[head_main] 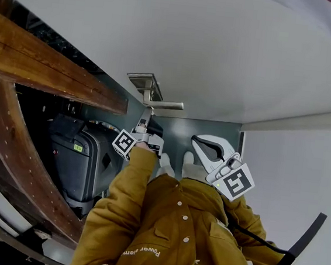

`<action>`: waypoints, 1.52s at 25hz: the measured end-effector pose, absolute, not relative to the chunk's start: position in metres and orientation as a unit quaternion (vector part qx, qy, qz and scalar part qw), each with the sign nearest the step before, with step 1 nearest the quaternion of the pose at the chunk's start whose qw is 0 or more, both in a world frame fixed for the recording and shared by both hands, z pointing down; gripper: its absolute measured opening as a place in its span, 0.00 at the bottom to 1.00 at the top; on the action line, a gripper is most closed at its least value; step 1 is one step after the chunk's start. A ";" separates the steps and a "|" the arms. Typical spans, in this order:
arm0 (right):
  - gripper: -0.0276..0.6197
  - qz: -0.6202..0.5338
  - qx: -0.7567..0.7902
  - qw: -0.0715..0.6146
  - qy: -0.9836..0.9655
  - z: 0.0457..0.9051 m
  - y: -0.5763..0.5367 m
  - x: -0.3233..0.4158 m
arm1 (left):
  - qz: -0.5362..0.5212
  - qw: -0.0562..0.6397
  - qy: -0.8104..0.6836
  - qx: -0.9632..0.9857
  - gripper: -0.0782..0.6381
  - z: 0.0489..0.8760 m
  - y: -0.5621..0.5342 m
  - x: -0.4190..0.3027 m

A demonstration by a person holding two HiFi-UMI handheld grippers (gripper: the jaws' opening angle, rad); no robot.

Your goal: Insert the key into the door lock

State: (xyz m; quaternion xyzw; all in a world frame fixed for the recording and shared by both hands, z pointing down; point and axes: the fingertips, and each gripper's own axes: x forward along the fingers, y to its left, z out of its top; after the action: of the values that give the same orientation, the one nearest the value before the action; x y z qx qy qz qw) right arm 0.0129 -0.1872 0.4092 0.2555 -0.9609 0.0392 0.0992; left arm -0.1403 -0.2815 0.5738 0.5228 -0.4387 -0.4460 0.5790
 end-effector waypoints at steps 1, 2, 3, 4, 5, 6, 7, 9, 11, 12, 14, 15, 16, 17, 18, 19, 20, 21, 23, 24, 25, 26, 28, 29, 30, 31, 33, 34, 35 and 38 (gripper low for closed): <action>0.05 0.020 0.248 0.133 -0.959 0.420 -0.195 0.010 | -0.445 0.579 -0.437 0.525 0.14 0.573 -0.282 -0.140; 0.14 0.010 0.239 0.163 -0.957 0.431 -0.204 0.006 | -0.445 0.579 -0.435 0.527 0.14 0.572 -0.283 -0.140; 0.32 0.003 0.226 0.186 -0.956 0.443 -0.213 0.001 | -0.444 0.579 -0.434 0.529 0.14 0.573 -0.283 -0.140; 0.40 -0.005 0.212 0.203 -0.956 0.454 -0.222 -0.006 | -0.443 0.579 -0.433 0.530 0.14 0.573 -0.283 -0.140; 0.41 -0.016 0.199 0.214 -0.956 0.463 -0.230 -0.013 | -0.441 0.579 -0.432 0.532 0.15 0.574 -0.283 -0.140; 0.43 -0.026 0.186 0.220 -0.957 0.471 -0.238 -0.020 | -0.439 0.580 -0.432 0.533 0.14 0.574 -0.283 -0.141; 0.44 -0.036 0.176 0.225 -0.958 0.477 -0.245 -0.025 | -0.438 0.580 -0.431 0.535 0.14 0.575 -0.283 -0.141; 0.45 -0.057 0.164 0.237 -0.956 0.485 -0.258 -0.034 | -0.438 0.581 -0.428 0.536 0.14 0.575 -0.285 -0.141; 0.45 -0.076 0.154 0.249 -0.953 0.488 -0.267 -0.039 | -0.437 0.581 -0.426 0.538 0.14 0.575 -0.287 -0.141; 0.44 -0.082 0.149 0.255 -0.952 0.489 -0.271 -0.041 | -0.437 0.581 -0.425 0.539 0.14 0.575 -0.287 -0.141; 0.44 -0.090 0.138 0.267 -0.950 0.492 -0.275 -0.046 | -0.436 0.581 -0.425 0.540 0.14 0.576 -0.288 -0.141; 0.41 -0.094 0.134 0.271 -0.949 0.493 -0.276 -0.048 | -0.435 0.581 -0.425 0.541 0.14 0.575 -0.288 -0.141; 0.39 -0.097 0.131 0.273 -0.948 0.493 -0.276 -0.049 | -0.435 0.582 -0.424 0.541 0.14 0.576 -0.288 -0.141; 0.37 -0.100 0.130 0.273 -0.948 0.492 -0.277 -0.050 | -0.434 0.583 -0.424 0.540 0.14 0.576 -0.288 -0.141; 0.35 -0.102 0.129 0.273 -0.948 0.491 -0.278 -0.051 | -0.434 0.583 -0.425 0.540 0.14 0.576 -0.288 -0.141; 0.33 -0.103 0.127 0.273 -0.948 0.491 -0.278 -0.052 | -0.434 0.583 -0.425 0.540 0.14 0.576 -0.288 -0.141; 0.33 -0.103 0.126 0.274 -0.948 0.491 -0.279 -0.052 | -0.435 0.583 -0.425 0.540 0.14 0.576 -0.288 -0.141; 0.33 -0.104 0.124 0.275 -0.948 0.492 -0.279 -0.052 | -0.436 0.582 -0.424 0.540 0.14 0.576 -0.289 -0.141; 0.32 -0.108 0.121 0.282 -0.946 0.495 -0.279 -0.052 | -0.437 0.582 -0.423 0.540 0.14 0.575 -0.289 -0.141; 0.30 -0.111 0.120 0.286 -0.944 0.496 -0.279 -0.052 | -0.437 0.582 -0.422 0.540 0.14 0.575 -0.289 -0.140; 0.27 -0.115 0.120 0.289 -0.943 0.497 -0.279 -0.053 | -0.438 0.583 -0.421 0.539 0.14 0.575 -0.289 -0.141; 0.25 -0.117 0.119 0.290 -0.943 0.498 -0.279 -0.053 | -0.438 0.585 -0.421 0.538 0.14 0.576 -0.289 -0.141; 0.25 -0.119 0.115 0.289 -0.943 0.499 -0.279 -0.053 | -0.438 0.588 -0.421 0.535 0.15 0.577 -0.288 -0.141; 0.24 -0.120 0.113 0.289 -0.943 0.498 -0.278 -0.054 | -0.437 0.589 -0.419 0.534 0.15 0.577 -0.288 -0.141; 0.24 -0.121 0.110 0.290 -0.943 0.498 -0.278 -0.054 | -0.436 0.591 -0.418 0.535 0.15 0.577 -0.288 -0.141; 0.24 -0.122 0.107 0.291 -0.943 0.498 -0.278 -0.053 | -0.435 0.592 -0.416 0.536 0.15 0.577 -0.289 -0.141; 0.24 -0.124 0.105 0.293 -0.942 0.497 -0.278 -0.053 | -0.431 0.600 -0.410 0.534 0.15 0.578 -0.289 -0.140; 0.24 -0.125 0.104 0.294 -0.942 0.497 -0.277 -0.053 | -0.428 0.606 -0.408 0.533 0.15 0.579 -0.289 -0.140; 0.24 -0.126 0.105 0.294 -0.942 0.497 -0.277 -0.053 | -0.424 0.611 -0.405 0.531 0.15 0.580 -0.289 -0.141; 0.24 -0.127 0.105 0.296 -0.941 0.497 -0.276 -0.053 | -0.417 0.613 -0.400 0.539 0.15 0.580 -0.295 -0.143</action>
State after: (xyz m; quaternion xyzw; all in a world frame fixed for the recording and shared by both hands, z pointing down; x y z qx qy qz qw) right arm -0.0525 -0.2762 0.4970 0.1048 -0.9409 -0.1272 0.2958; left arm -0.1427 -0.2954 0.5803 0.5386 -0.4002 -0.4170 0.6131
